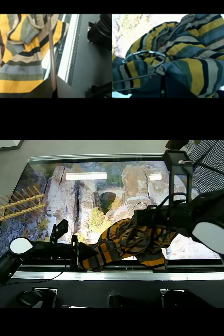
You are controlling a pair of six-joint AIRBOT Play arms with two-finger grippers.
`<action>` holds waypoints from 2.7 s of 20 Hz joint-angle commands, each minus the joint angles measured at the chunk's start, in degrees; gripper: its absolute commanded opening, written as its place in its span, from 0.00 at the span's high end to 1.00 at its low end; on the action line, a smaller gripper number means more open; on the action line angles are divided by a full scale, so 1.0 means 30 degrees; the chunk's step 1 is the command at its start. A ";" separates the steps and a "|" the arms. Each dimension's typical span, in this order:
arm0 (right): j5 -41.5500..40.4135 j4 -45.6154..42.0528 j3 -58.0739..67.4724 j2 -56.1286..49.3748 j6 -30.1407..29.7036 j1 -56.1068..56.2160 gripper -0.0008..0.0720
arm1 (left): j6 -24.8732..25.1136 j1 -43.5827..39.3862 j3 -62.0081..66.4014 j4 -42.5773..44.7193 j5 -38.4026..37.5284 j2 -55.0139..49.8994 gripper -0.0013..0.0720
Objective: Fold the clothes and pants, and hang the long-sleeved shirts on hangers.
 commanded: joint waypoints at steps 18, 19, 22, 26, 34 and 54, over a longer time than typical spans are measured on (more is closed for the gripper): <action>0.0532 -0.0627 0.0000 -0.0262 0.0044 0.0015 0.93 | 0.0488 -0.1654 0.0022 -0.2222 0.2900 -0.0437 0.96; 0.0313 -0.0627 0.0000 -0.0444 0.0044 0.0015 0.92 | 0.0488 -0.1654 0.0022 -0.2222 0.2900 -0.0437 0.96; -0.0160 0.0000 0.0000 -0.1013 -0.0036 0.0015 0.89 | 0.0488 -0.1654 0.0022 -0.2215 0.2914 -0.0437 0.96; 0.0430 -0.0182 0.0022 -0.0634 -0.0058 0.0015 0.50 | 0.0488 -0.1654 0.0022 -0.2215 0.2914 -0.0437 0.96; 0.4903 -0.8204 0.0182 0.2914 0.0539 0.0000 0.40 | 0.0488 -0.1654 0.0022 -0.2208 0.2914 -0.0437 0.96; 0.0772 0.6492 0.1173 0.0299 -0.8794 -1.2932 0.40 | 0.0488 -0.1647 0.0022 -0.2200 0.2907 -0.0437 0.96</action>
